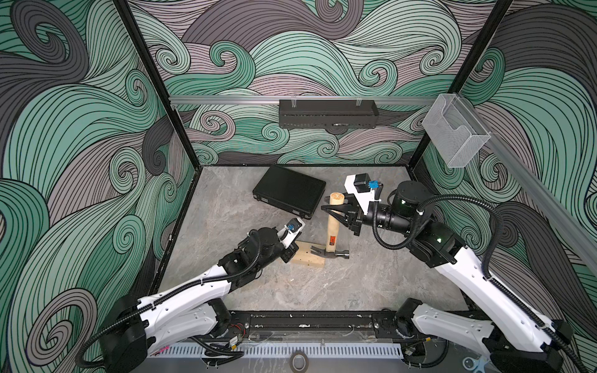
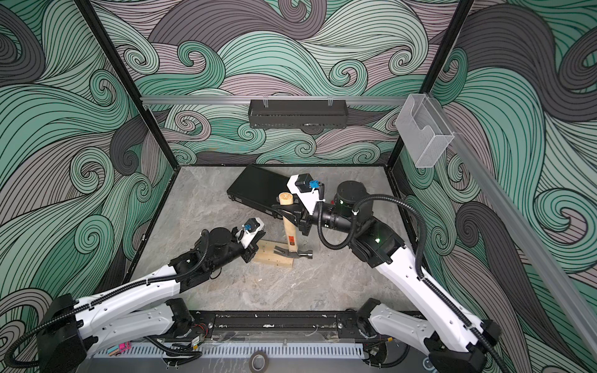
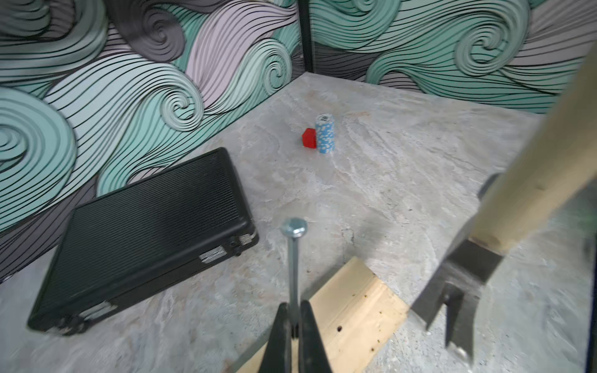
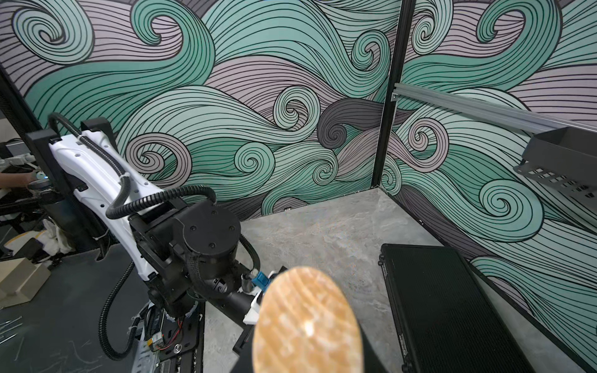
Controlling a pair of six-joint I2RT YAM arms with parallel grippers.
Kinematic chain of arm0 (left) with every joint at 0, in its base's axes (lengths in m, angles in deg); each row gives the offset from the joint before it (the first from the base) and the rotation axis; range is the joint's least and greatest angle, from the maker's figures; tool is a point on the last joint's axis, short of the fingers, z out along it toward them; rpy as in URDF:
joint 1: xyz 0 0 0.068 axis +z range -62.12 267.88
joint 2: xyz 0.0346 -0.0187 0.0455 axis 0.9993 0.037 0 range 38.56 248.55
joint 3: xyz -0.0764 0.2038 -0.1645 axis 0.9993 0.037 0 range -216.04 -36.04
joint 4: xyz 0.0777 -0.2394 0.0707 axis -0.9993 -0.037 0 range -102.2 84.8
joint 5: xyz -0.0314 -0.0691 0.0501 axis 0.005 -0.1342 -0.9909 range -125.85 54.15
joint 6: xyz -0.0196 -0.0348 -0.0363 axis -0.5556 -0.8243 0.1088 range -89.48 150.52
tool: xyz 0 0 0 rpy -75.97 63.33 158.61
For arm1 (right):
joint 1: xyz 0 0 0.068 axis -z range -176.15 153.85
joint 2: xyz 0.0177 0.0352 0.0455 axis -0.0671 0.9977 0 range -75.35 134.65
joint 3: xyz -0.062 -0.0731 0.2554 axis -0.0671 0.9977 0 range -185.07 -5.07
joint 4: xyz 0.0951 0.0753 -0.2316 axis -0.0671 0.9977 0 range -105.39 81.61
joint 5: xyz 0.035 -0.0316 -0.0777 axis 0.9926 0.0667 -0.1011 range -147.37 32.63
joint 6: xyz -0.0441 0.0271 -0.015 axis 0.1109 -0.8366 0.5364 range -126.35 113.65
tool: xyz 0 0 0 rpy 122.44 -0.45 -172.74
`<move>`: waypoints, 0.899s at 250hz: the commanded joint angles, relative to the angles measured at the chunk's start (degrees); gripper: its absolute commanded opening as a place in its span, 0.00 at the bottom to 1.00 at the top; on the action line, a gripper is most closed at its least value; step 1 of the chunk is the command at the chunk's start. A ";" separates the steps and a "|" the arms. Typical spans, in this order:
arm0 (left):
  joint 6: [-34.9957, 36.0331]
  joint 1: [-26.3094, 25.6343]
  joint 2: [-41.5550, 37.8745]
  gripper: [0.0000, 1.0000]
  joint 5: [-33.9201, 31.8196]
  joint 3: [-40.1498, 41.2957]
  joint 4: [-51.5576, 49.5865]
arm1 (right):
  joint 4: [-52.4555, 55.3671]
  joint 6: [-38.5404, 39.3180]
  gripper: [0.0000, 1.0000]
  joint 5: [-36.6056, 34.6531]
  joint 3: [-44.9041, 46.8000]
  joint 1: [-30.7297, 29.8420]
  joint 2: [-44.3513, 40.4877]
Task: Use a claw hammer to pull out a nail
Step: Pick up the nail with the hammer, then place the nail at the center of the board.
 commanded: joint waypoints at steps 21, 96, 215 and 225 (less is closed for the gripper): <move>-16.32 3.59 1.51 0.00 -14.45 -8.56 -17.77 | -4.25 0.99 0.00 -3.93 0.84 -0.18 -2.72; -33.95 18.85 3.36 0.00 -10.34 -6.91 -27.26 | -3.78 0.00 0.00 -5.55 1.97 -0.26 -3.29; -41.72 32.33 14.79 0.00 4.82 -4.78 -30.48 | -2.46 1.41 0.00 -7.53 4.35 -0.25 -5.71; -42.09 32.99 15.74 0.00 5.94 -4.77 -30.34 | -2.45 1.33 0.00 -7.14 4.10 -0.25 -5.49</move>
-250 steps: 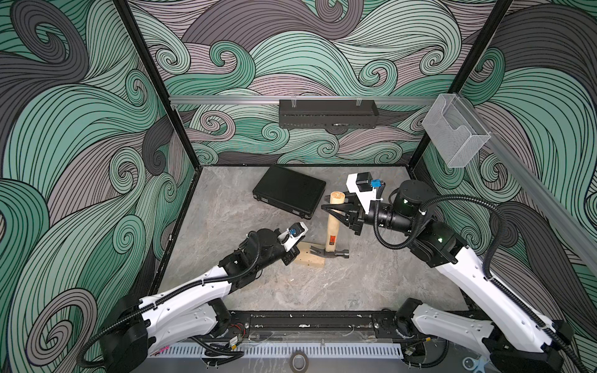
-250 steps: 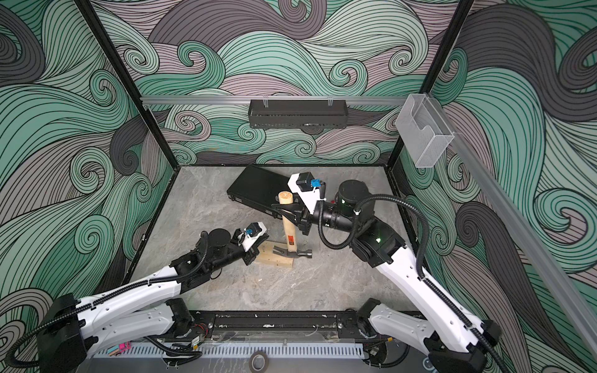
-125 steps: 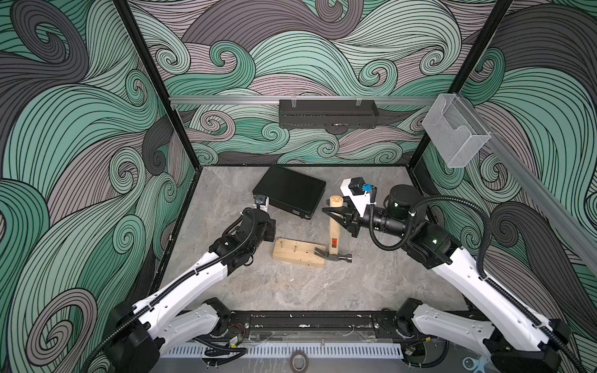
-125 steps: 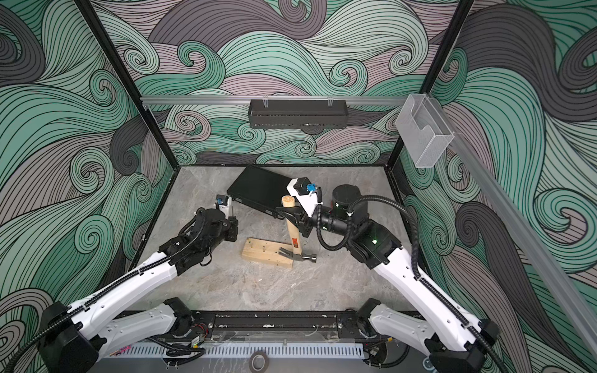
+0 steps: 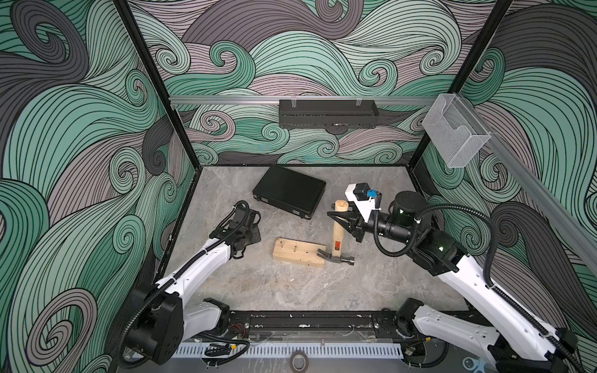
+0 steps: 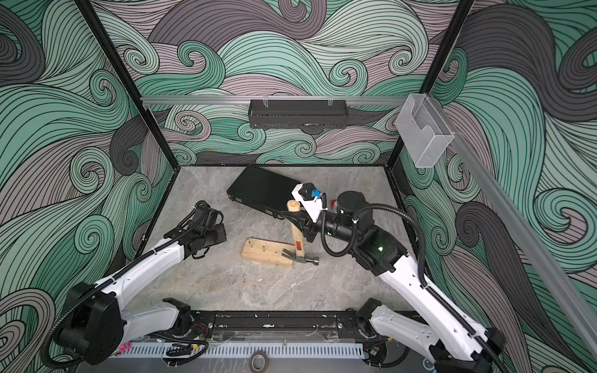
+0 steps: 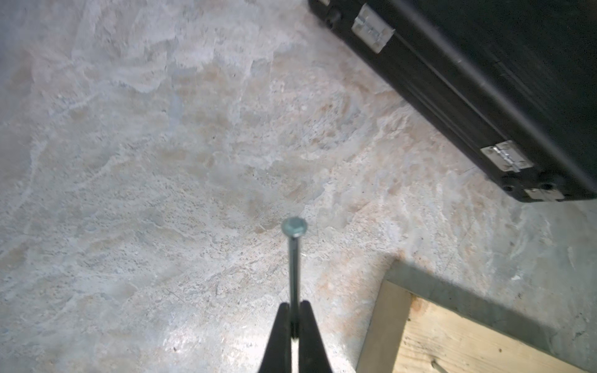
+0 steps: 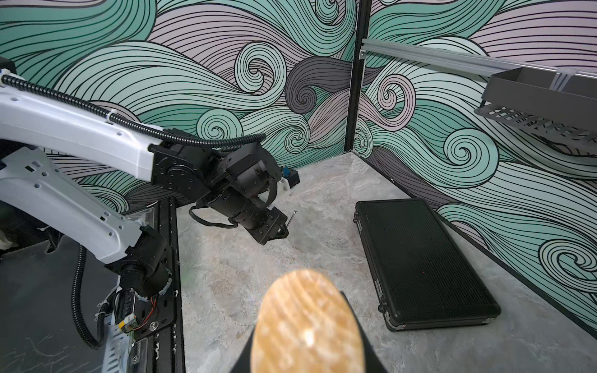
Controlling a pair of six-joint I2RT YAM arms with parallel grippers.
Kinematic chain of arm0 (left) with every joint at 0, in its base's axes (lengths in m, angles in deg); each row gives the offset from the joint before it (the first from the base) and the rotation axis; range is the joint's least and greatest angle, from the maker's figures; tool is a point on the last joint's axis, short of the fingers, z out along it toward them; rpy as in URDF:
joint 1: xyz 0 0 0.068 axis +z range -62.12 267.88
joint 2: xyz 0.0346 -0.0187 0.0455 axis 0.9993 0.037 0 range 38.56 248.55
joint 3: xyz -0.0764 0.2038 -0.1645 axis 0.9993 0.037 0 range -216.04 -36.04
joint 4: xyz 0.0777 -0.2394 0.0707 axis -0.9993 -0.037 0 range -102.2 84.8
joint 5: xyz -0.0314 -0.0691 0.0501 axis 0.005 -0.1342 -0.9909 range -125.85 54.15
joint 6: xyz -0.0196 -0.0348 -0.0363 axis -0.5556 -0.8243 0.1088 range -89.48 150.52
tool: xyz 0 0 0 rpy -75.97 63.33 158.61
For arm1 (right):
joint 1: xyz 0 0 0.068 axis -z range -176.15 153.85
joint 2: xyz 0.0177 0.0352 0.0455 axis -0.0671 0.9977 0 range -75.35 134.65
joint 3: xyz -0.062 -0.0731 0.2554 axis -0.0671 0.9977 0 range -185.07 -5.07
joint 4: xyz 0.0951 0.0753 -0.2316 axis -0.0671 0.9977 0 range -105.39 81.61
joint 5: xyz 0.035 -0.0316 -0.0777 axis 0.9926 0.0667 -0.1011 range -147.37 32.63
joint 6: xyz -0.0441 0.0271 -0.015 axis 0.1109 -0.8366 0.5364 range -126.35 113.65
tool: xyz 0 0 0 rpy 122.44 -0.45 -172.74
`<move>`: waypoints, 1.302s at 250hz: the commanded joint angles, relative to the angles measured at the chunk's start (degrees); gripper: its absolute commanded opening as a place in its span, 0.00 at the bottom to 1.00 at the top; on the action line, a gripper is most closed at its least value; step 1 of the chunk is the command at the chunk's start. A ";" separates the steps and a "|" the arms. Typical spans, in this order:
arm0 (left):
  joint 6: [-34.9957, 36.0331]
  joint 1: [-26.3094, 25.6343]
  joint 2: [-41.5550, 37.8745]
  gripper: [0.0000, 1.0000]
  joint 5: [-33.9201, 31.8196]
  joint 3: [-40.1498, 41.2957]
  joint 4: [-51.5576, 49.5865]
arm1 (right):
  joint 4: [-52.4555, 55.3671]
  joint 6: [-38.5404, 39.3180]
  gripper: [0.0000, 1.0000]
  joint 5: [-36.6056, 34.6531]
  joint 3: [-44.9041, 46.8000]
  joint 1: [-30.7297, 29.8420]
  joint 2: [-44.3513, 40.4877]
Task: Use a claw hammer to pull out a nail
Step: Place the nail at the center of the board.
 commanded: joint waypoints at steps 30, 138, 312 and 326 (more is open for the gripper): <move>-3.04 3.20 4.88 0.00 6.89 0.71 -1.92 | -6.37 0.31 0.00 0.67 -1.43 -0.23 -0.99; -2.59 4.26 10.55 0.00 8.53 3.20 0.96 | -7.04 -1.53 0.00 1.86 -1.41 -0.49 1.33; -2.43 4.88 12.49 0.15 10.09 4.01 2.02 | -2.87 2.75 0.00 0.97 -6.72 -4.68 9.23; -2.43 4.91 12.22 0.16 10.08 3.92 1.78 | -2.77 3.33 0.00 0.94 -7.35 -5.05 9.83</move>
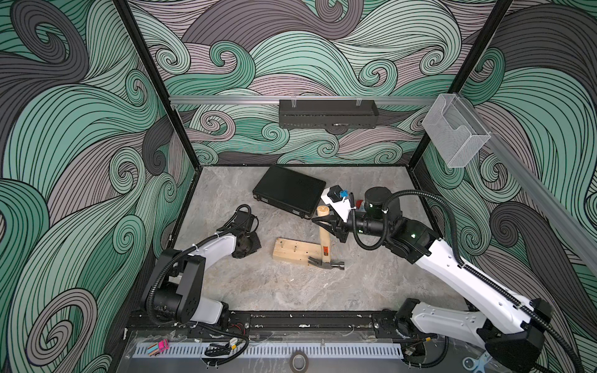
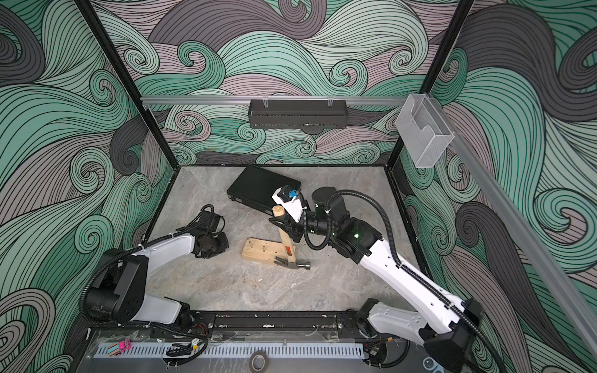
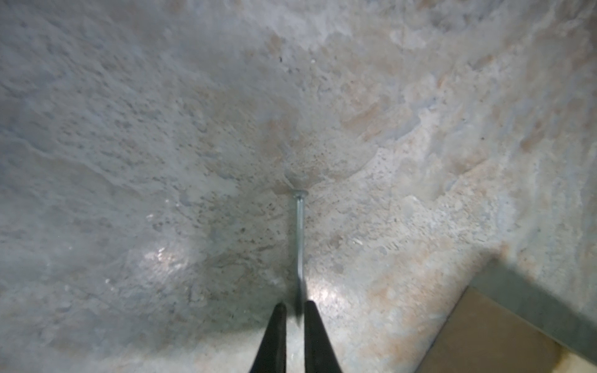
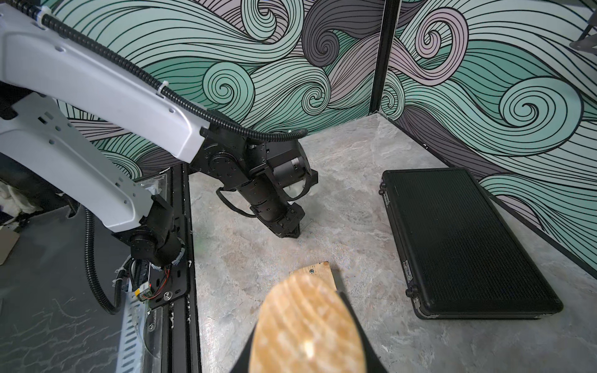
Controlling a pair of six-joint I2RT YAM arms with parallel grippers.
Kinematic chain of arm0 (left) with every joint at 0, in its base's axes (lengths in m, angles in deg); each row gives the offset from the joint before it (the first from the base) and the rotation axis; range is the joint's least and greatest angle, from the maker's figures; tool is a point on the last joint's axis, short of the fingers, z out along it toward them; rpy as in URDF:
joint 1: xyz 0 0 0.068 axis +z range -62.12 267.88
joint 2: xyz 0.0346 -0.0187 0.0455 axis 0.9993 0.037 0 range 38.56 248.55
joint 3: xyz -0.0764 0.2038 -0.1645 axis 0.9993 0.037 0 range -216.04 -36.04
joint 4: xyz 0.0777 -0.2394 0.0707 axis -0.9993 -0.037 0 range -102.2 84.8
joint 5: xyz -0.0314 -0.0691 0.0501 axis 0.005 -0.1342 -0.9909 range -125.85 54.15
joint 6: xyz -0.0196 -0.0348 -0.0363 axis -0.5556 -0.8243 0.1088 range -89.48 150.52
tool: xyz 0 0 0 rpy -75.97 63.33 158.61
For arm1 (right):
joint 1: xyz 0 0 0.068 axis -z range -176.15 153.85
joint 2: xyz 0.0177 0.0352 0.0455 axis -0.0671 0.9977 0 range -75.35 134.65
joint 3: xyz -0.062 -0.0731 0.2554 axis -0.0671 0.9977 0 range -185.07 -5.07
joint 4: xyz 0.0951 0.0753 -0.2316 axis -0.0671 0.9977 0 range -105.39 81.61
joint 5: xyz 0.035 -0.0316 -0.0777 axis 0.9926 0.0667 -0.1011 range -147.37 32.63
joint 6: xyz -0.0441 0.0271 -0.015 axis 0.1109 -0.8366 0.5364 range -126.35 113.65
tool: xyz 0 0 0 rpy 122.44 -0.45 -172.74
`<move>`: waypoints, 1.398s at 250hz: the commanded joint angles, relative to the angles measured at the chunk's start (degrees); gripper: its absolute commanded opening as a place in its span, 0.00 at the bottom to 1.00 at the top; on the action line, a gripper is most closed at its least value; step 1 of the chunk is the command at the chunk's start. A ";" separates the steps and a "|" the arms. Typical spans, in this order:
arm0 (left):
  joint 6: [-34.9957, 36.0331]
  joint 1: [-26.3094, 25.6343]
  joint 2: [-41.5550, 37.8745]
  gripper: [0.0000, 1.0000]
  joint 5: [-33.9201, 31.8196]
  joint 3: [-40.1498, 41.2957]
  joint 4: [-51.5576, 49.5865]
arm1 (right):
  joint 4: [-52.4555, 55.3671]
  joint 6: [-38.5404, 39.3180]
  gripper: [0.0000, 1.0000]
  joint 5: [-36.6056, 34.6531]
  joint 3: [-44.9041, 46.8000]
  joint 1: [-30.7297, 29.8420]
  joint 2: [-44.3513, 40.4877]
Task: Use a claw hammer to pull out a nail
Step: Place the nail at the center of the board, then remove the nail from the mounting plate.
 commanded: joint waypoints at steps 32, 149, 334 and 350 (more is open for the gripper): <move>-0.06 0.50 -2.25 0.18 -0.08 0.32 -3.17 | -3.97 3.70 0.00 -0.25 -6.07 -1.47 1.69; 0.64 0.31 -9.02 0.38 8.56 0.48 -4.41 | 1.39 9.36 0.00 -6.40 -13.72 -6.49 9.72; 4.05 -6.46 -7.21 0.45 18.97 1.16 1.58 | 3.42 8.76 0.00 -15.02 -19.48 -9.34 16.96; 4.49 -7.24 -5.97 0.45 19.45 0.61 2.01 | 2.79 8.64 0.00 -16.07 -19.23 -9.68 16.95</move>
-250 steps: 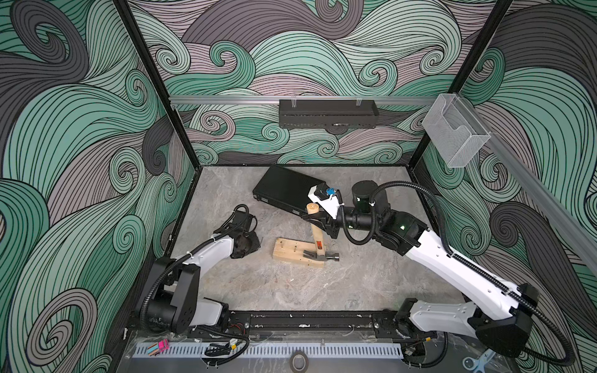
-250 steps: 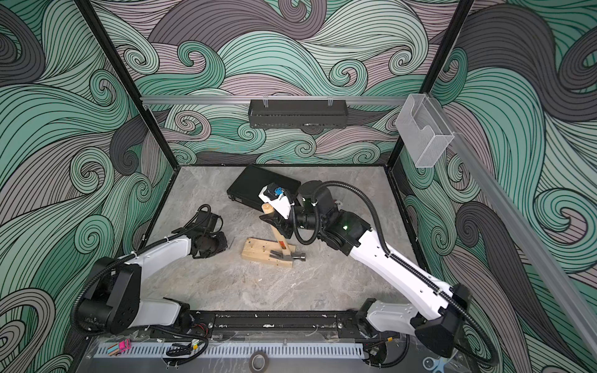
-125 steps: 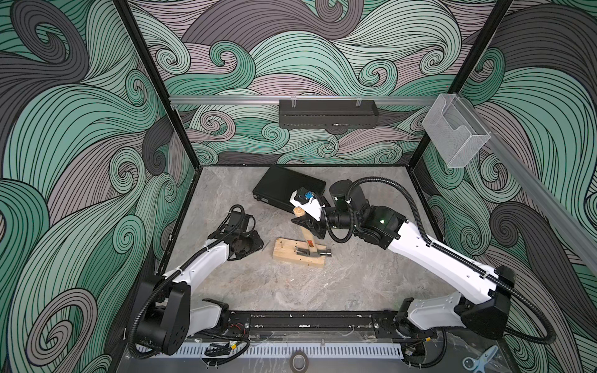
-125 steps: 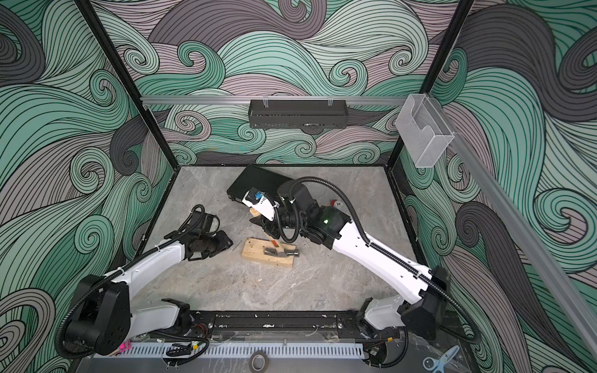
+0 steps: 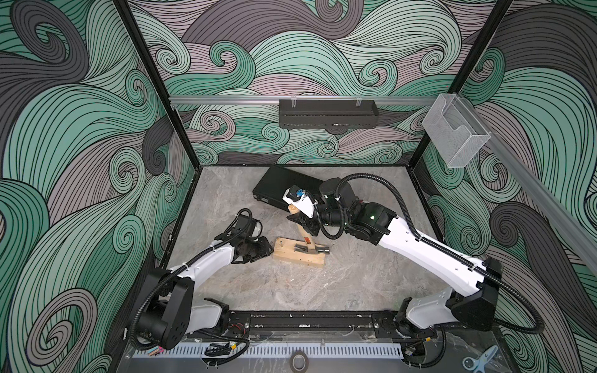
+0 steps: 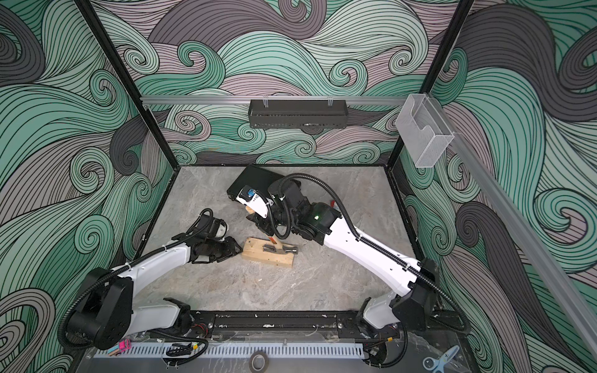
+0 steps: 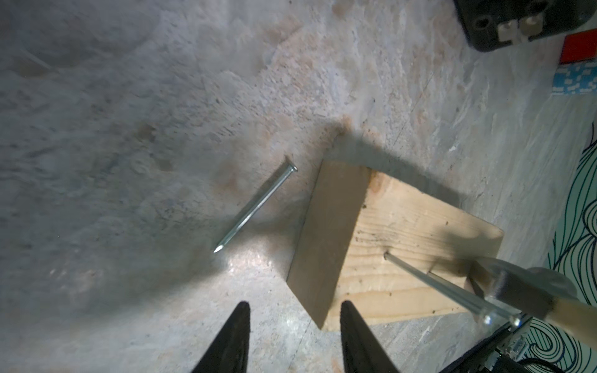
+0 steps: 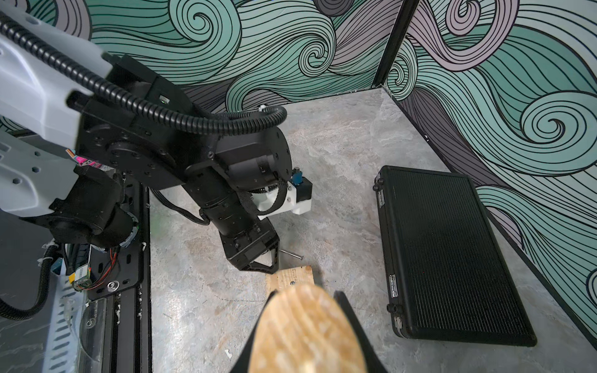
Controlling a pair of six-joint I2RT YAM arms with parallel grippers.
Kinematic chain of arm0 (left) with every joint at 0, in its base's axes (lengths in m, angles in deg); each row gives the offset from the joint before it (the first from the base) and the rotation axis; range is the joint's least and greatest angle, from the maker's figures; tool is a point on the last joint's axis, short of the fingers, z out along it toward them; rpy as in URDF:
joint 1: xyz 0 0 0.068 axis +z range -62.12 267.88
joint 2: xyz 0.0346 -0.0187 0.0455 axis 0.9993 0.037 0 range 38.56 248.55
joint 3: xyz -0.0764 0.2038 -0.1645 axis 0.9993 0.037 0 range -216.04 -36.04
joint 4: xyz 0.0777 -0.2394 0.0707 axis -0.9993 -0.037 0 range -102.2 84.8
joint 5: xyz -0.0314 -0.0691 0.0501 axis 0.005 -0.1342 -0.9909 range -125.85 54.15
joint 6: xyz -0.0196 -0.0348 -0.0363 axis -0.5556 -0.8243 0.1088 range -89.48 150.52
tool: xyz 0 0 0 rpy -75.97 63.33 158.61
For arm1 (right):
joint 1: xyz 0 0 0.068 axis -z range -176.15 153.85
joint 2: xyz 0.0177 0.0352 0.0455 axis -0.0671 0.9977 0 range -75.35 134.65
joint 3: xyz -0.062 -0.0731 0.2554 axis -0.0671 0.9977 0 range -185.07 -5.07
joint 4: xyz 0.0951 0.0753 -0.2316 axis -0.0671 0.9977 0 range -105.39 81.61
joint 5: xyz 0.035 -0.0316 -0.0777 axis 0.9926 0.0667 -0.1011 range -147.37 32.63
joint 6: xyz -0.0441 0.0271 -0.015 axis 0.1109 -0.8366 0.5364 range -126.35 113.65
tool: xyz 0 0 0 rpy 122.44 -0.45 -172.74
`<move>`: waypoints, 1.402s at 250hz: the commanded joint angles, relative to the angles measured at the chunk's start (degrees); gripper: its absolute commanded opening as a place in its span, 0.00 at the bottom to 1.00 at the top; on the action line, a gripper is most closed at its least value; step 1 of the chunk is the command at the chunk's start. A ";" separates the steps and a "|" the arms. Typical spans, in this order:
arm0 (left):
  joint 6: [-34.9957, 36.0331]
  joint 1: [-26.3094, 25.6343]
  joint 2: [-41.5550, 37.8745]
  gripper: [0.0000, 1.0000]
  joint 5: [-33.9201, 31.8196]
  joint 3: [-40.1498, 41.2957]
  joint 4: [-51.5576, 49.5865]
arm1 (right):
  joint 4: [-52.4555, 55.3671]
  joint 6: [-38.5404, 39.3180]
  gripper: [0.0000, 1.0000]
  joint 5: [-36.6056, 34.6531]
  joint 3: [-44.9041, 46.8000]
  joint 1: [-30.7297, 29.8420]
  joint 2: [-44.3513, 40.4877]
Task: Use a claw hammer to pull out a nail
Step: Remove the nail from the mounting plate.
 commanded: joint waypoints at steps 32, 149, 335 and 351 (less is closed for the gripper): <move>2.32 -2.73 4.12 0.45 1.77 -3.36 1.55 | -7.50 0.14 0.00 -4.75 -2.20 -1.16 -1.30; 2.12 -3.47 2.65 0.44 -1.12 -2.74 1.24 | -11.99 -0.54 0.00 -7.52 -0.89 -2.71 -2.08; 1.87 -3.21 -4.23 0.53 -10.97 -5.72 -5.32 | -24.10 -3.39 0.00 -9.26 11.65 -3.20 -8.43; 1.57 -3.19 -4.04 0.55 -11.46 -5.61 -5.30 | -24.82 -3.74 0.00 -9.10 12.47 -3.21 -8.86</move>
